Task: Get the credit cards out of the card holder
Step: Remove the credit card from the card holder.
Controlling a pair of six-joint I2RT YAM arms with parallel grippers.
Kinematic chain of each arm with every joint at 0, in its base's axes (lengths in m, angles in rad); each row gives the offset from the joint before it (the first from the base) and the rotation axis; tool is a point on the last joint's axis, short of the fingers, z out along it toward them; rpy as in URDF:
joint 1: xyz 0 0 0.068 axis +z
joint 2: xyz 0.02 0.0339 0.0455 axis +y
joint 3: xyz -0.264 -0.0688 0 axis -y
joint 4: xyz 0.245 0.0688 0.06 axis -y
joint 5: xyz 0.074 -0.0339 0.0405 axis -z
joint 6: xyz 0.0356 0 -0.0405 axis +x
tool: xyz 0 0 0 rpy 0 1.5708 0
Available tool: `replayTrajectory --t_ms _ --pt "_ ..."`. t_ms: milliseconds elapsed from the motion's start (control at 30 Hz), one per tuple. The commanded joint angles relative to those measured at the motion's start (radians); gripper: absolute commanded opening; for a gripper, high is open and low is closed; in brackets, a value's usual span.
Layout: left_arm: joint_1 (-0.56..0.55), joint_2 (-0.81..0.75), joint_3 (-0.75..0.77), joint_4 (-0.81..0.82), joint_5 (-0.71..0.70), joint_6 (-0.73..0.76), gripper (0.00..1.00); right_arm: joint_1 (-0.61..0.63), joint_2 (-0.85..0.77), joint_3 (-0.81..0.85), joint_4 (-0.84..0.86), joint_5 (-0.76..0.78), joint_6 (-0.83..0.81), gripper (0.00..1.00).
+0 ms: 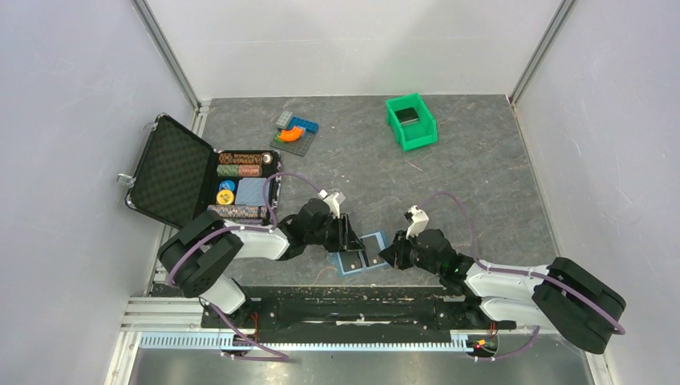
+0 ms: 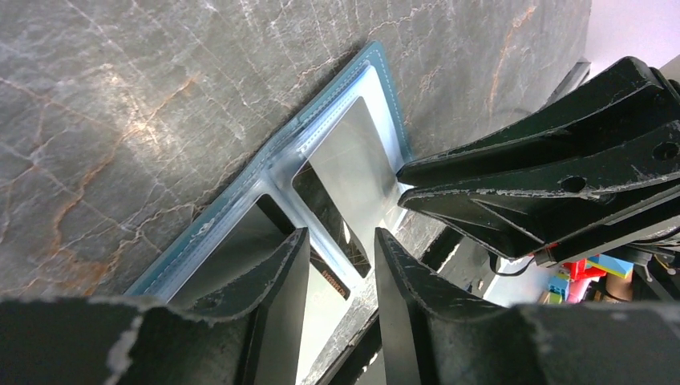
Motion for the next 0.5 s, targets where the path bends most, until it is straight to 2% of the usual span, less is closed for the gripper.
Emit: replayTrajectory --t_ms 0,200,467 --pt "-0.013 0.039 -0.032 0.112 -0.037 -0.040 0.43 0.000 -0.001 -0.029 -0.061 -0.010 0.015 0.22" --pt "-0.029 0.083 -0.021 0.145 -0.039 -0.057 0.43 0.000 0.007 -0.030 -0.052 -0.012 0.027 0.21" --pt "-0.039 0.054 -0.050 0.149 -0.086 -0.085 0.38 0.000 0.028 -0.027 -0.046 -0.019 0.027 0.21"
